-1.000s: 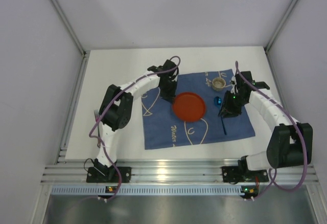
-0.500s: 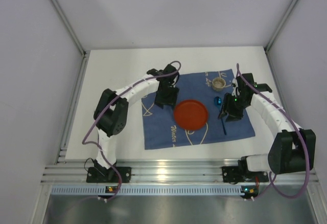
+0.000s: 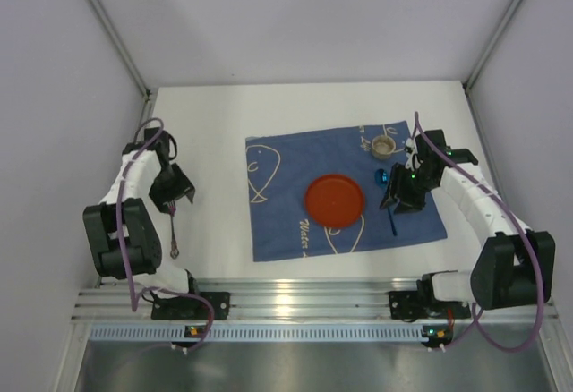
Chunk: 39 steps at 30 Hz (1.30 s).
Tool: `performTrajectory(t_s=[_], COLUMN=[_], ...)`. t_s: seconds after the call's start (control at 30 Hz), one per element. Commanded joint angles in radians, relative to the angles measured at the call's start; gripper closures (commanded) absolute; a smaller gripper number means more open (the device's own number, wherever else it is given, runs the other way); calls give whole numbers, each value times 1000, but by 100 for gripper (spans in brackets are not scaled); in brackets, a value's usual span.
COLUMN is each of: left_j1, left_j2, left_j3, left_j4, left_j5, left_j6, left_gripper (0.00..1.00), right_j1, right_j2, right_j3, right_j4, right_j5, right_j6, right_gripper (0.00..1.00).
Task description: Set the dinner table for one person
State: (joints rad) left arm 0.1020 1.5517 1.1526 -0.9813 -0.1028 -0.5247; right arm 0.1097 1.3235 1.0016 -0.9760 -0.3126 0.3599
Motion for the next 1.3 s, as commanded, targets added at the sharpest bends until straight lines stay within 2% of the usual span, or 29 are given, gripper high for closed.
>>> performTrajectory(t_s=[0.0, 0.13, 0.33, 0.73, 0.83, 0.87, 1.0, 1.27], left_j1=[65, 152, 246, 260, 258, 260, 258, 260], left_j2=[-68, -47, 10, 153, 174, 180, 228, 309], left_j3=[-37, -47, -76, -76, -77, -77, -82, -91], left_j4=[-37, -27, 21, 95, 113, 118, 151, 230], left_j5=[25, -26, -26, 2, -18, -21, -64, -98], left_j6=[32, 124, 210, 212, 203, 201, 189, 190], left_gripper=[36, 36, 37, 42, 46, 54, 65, 81], right_j1=[8, 7, 8, 8, 8, 8, 8, 8], right_j2=[-52, -76, -78, -58, -47, -46, -27, 0], right_j3=[-24, -50, -69, -63, -72, -70, -64, -58], right_j4=[16, 14, 8, 5, 11, 13, 16, 19], right_j5=[-23, -33, -31, -23, -23, -23, -19, -10], right_j6=[7, 7, -13, -21, -19, -19, -21, -22], right_gripper=[54, 54, 54, 54, 54, 54, 54, 54])
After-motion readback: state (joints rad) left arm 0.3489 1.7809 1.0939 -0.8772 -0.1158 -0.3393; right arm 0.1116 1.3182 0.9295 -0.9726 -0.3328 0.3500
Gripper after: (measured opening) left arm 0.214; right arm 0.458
